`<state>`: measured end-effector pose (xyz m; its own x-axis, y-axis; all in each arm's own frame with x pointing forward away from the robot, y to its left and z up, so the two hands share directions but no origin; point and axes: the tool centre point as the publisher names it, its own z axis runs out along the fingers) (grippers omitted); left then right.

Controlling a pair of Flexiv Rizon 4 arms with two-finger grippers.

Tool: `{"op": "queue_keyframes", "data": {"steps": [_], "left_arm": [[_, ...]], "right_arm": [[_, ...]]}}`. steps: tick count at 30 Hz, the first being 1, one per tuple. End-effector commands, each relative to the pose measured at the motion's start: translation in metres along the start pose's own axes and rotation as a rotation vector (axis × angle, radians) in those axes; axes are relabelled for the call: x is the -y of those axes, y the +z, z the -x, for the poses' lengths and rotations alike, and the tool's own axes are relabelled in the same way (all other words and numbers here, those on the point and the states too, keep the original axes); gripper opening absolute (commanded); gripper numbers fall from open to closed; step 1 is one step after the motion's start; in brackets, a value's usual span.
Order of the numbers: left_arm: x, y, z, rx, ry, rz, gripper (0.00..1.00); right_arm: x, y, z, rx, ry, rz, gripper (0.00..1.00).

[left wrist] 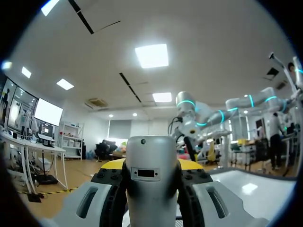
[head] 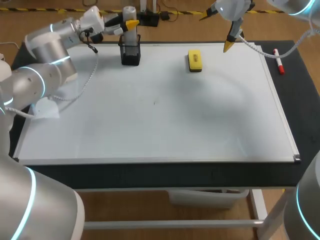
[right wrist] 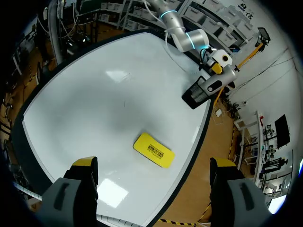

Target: Pick up the inspection probe, press it on each red-marked spot on the whiteboard one by one, put down the probe, pick up the eraser, and wipe off all the red marks.

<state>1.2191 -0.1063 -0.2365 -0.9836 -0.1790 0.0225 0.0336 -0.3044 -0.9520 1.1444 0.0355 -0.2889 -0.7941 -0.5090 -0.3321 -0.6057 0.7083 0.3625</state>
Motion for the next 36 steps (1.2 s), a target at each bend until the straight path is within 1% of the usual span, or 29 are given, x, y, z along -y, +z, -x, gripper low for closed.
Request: {"op": "queue_keyframes", "data": {"steps": [1, 11, 15, 23, 24, 25, 27, 28, 29, 30, 36], "left_arm": [[-0.008, 0.0, 0.009, -0.386, -0.002, -0.01, 0.0], [-0.018, -0.003, 0.014, -0.402, -0.016, 0.004, 0.0], [-0.023, -0.005, 0.018, -0.406, -0.033, -0.005, 0.0], [-0.026, -0.008, 0.019, -0.409, -0.038, 0.0, 0.0], [-0.026, -0.008, 0.019, -0.41, -0.04, 0.006, 0.26], [-0.025, -0.009, 0.018, -0.413, -0.038, 0.007, 0.49], [-0.025, -0.009, 0.017, -0.414, -0.032, 0.018, 0.51], [-0.025, -0.009, 0.016, -0.413, -0.033, 0.019, 0.63], [-0.025, -0.01, 0.016, -0.412, -0.034, 0.02, 0.9], [-0.025, -0.011, 0.016, -0.411, -0.035, 0.021, 1.0], [-0.024, -0.015, 0.014, -0.406, -0.031, 0.044, 1.0]], "right_arm": [[-0.001, -0.001, 0.0, -0.005, -0.001, -0.005, 1.0], [-0.001, -0.001, 0.0, -0.005, -0.001, -0.005, 1.0], [-0.001, -0.001, 0.0, -0.005, -0.001, -0.005, 1.0], [-0.001, -0.001, 0.0, -0.005, -0.001, -0.005, 1.0], [-0.001, -0.001, 0.0, -0.005, -0.001, -0.005, 1.0], [-0.001, -0.001, 0.0, -0.005, -0.001, -0.005, 1.0], [-0.001, -0.001, 0.0, -0.005, -0.001, -0.005, 1.0], [-0.001, -0.001, 0.0, -0.005, -0.001, -0.005, 1.0], [-0.001, -0.001, 0.0, -0.005, -0.001, -0.005, 1.0], [-0.001, -0.001, 0.0, -0.005, -0.001, -0.005, 1.0], [-0.001, -0.001, 0.0, -0.005, -0.001, -0.005, 1.0]]}}
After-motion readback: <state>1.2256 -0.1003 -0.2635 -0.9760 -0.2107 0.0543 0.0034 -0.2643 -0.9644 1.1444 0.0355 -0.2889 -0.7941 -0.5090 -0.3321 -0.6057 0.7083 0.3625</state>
